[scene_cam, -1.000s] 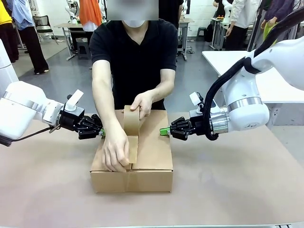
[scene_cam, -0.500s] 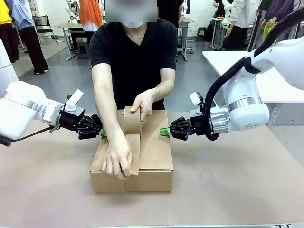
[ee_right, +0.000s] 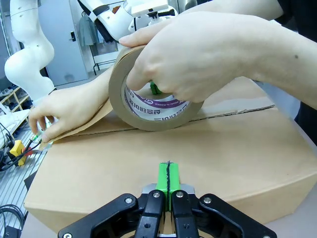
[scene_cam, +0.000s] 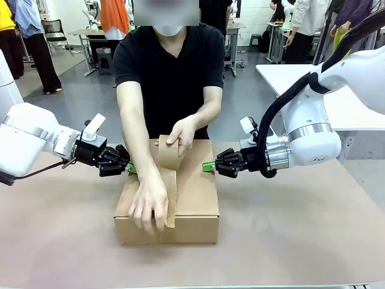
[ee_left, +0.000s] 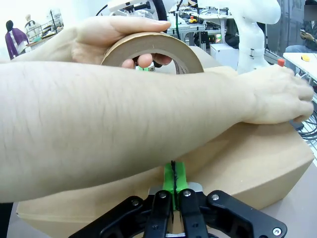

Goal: Wrap the clocks to prevent damage.
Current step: After the human seals the box with tape, release both hands from the side flaps of the Package Box.

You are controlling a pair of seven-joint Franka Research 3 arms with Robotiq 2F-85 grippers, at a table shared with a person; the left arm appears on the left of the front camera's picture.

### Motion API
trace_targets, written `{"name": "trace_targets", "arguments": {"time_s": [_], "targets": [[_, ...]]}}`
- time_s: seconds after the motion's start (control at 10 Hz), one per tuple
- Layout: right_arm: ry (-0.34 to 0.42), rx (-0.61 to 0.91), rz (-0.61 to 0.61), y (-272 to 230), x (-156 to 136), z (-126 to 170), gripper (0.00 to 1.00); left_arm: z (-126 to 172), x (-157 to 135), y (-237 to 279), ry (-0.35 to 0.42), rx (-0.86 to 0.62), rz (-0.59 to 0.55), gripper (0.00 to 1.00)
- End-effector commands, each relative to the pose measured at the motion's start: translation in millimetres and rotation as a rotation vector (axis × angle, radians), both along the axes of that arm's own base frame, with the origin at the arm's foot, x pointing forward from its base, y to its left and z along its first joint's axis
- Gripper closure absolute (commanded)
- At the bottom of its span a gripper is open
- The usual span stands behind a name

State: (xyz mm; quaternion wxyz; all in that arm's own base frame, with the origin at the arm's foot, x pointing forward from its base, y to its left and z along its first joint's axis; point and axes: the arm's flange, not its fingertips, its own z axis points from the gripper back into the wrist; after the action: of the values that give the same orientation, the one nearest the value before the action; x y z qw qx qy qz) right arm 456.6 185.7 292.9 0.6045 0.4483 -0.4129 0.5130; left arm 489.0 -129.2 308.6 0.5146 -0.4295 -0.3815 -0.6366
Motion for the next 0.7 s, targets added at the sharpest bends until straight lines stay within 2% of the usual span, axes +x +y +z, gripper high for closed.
{"name": "trace_targets", "arguments": {"time_s": [0.0, 0.6], "targets": [[0.006, -0.007, -0.004, 1.1, -0.5, -2.4, 0.99, -1.6, 0.4, 0.1, -0.003, 0.009, 0.006, 1.00], [0.006, -0.007, -0.004, 1.1, -0.5, -2.4, 0.99, -1.6, 0.4, 0.1, -0.003, 0.009, 0.006, 1.00]]}}
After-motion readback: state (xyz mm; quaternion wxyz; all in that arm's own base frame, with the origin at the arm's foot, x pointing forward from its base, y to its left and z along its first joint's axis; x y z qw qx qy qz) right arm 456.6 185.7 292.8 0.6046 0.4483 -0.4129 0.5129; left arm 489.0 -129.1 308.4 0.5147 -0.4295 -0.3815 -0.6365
